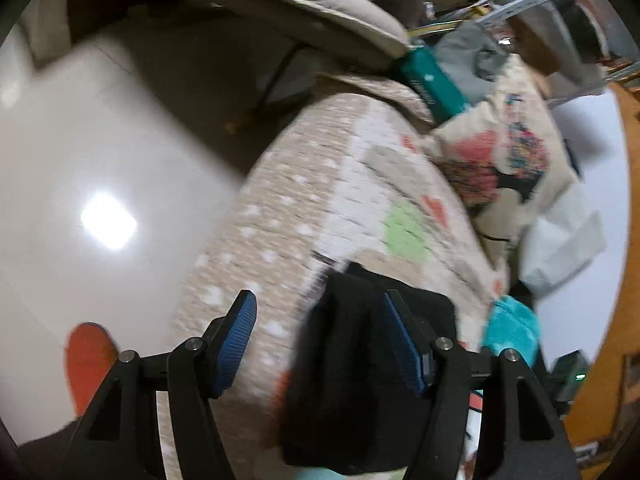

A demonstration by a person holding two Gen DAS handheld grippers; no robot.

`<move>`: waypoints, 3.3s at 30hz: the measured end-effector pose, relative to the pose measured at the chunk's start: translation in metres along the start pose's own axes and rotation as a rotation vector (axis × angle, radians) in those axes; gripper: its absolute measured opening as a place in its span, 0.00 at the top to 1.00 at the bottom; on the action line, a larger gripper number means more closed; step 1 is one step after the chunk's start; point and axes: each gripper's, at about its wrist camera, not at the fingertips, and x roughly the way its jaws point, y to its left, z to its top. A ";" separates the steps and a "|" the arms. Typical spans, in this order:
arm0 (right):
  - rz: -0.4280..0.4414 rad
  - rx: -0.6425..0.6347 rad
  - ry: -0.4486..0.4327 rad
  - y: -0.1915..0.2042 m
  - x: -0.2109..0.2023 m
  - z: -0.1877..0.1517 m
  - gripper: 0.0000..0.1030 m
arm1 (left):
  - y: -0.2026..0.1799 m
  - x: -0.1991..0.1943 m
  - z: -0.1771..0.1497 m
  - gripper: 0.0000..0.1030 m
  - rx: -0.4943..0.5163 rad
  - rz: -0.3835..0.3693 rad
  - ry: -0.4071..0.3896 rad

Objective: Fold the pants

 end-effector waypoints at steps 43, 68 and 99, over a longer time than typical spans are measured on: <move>-0.071 -0.083 -0.107 0.004 -0.012 -0.063 0.26 | -0.099 0.004 -0.091 0.34 0.578 0.447 -0.185; -0.153 -0.185 -0.132 0.024 -0.016 -0.067 0.25 | -0.098 0.010 -0.092 0.34 0.563 0.436 -0.157; -0.152 -0.180 -0.122 0.021 -0.012 -0.068 0.24 | -0.093 0.011 -0.088 0.35 0.539 0.425 -0.134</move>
